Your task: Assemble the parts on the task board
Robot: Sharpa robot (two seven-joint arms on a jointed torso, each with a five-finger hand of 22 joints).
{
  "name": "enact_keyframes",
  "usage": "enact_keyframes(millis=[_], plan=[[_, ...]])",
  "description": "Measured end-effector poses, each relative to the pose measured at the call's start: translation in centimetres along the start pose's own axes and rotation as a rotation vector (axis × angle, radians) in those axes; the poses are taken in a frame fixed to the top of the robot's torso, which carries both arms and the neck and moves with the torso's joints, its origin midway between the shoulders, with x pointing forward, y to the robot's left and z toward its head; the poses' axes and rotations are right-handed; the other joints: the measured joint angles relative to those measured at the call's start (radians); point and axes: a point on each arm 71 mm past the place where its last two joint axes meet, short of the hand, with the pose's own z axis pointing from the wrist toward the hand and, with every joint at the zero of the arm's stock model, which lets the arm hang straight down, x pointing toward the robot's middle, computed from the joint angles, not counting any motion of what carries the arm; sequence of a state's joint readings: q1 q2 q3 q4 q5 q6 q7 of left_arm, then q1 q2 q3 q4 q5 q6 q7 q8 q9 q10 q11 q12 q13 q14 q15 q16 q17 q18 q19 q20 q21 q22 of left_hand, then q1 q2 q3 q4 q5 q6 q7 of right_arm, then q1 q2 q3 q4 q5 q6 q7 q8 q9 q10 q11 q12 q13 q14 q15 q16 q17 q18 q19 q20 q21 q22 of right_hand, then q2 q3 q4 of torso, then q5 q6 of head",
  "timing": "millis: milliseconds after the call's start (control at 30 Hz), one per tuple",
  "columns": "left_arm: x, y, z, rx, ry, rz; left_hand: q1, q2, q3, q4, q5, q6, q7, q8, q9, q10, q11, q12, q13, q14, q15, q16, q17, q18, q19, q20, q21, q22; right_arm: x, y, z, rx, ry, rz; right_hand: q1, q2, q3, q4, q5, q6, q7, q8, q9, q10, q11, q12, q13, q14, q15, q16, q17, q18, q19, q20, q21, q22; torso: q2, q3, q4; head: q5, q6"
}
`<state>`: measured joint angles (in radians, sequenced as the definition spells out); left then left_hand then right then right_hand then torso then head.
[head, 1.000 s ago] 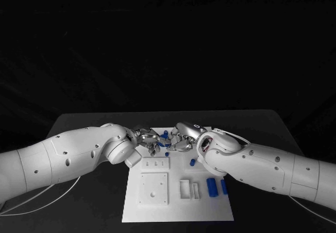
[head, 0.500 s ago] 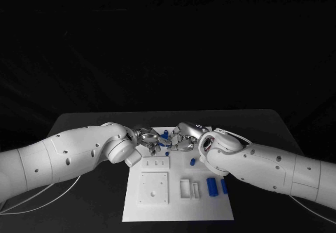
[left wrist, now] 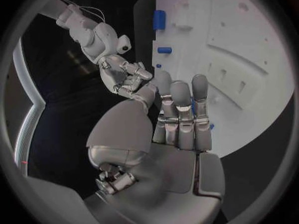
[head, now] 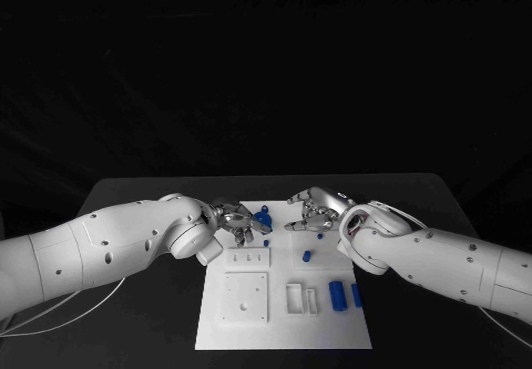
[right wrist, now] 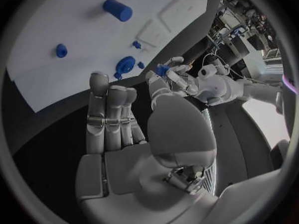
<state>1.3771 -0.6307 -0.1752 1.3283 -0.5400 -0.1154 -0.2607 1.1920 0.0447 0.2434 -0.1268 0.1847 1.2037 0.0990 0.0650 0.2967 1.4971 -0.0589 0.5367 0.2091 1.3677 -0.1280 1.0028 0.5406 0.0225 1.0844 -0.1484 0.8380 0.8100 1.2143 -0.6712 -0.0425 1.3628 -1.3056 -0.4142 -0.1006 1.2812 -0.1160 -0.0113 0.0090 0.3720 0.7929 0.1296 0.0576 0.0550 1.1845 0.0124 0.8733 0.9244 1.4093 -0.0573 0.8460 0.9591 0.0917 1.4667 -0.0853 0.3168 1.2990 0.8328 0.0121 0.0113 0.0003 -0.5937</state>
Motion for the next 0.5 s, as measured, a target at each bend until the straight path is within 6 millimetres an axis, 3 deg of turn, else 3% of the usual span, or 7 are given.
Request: enact_keyframes(millis=[167,300,400,500], plan=[[-0.1,0.4,0.0,-0.02,-0.003,0.026,0.0,0.0,0.0,0.0,0.005,0.001,-0.001,0.0,0.001,0.0,0.0,0.0,0.0,-0.001,0.002,0.0,0.0,0.0,0.0,0.0,0.0,0.001,-1.1,-1.2,-0.8,-0.007,-0.028,0.055,-0.006,0.023,-0.022,-0.026,0.035,0.008,-0.001,0.0,0.0,-0.004,0.004,0.004,-0.01,0.0,0.0,0.0,0.0,0.0,0.0,0.0,-0.007,0.009,0.0,0.0007,-0.0011,0.002,-0.001],[-0.1,0.7,0.0,-0.036,0.001,0.04,-0.002,0.002,0.0,0.0,0.005,0.001,-0.001,-0.001,0.006,0.0,0.0,0.0,0.0,-0.002,0.002,0.0,-0.002,0.0,0.0,0.0,0.0,0.001,-1.8,-2.0,-1.1,-0.006,-0.054,0.095,-0.012,0.028,-0.019,-0.033,0.043,0.014,-0.001,0.0,0.0,-0.004,0.004,0.004,-0.011,0.0,0.0,0.0,0.0,0.0,0.0,0.0,-0.012,0.009,0.0,0.001,-0.0016,0.001,-0.001],[0.0,0.7,0.1,-0.045,0.007,0.046,-0.029,0.022,0.005,0.001,0.004,0.001,-0.001,-0.003,0.006,0.0,0.0,0.0,0.001,-0.001,0.002,0.0,-0.004,0.0,0.0,0.0,0.0,0.002,-2.1,-2.2,-1.2,-0.004,-0.065,0.117,-0.017,0.034,-0.018,-0.038,0.044,0.02,-0.001,0.0,0.0,-0.005,0.002,0.004,-0.014,0.0,0.0,0.0,0.0,0.0,0.0,0.0,-0.018,0.009,0.001,0.0012,-0.0016,-0.001,-0.001],[0.1,0.8,0.2,-0.059,0.017,0.051,-0.095,0.054,0.041,-0.036,0.004,0.001,-0.001,-0.005,0.044,0.0,0.0,0.013,0.011,-0.002,0.002,0.015,0.0,0.0,0.0,0.0,0.0,0.008,-2.4,-2.4,-1.3,-0.001,-0.078,0.139,-0.017,0.033,-0.018,-0.038,0.058,0.026,-0.001,0.0,0.0,-0.007,0.0,0.004,-0.017,0.0,0.0,0.0,-0.002,0.0,0.0,0.0,-0.018,0.009,0.001,0.0015,-0.0016,-0.002,-0.001]])
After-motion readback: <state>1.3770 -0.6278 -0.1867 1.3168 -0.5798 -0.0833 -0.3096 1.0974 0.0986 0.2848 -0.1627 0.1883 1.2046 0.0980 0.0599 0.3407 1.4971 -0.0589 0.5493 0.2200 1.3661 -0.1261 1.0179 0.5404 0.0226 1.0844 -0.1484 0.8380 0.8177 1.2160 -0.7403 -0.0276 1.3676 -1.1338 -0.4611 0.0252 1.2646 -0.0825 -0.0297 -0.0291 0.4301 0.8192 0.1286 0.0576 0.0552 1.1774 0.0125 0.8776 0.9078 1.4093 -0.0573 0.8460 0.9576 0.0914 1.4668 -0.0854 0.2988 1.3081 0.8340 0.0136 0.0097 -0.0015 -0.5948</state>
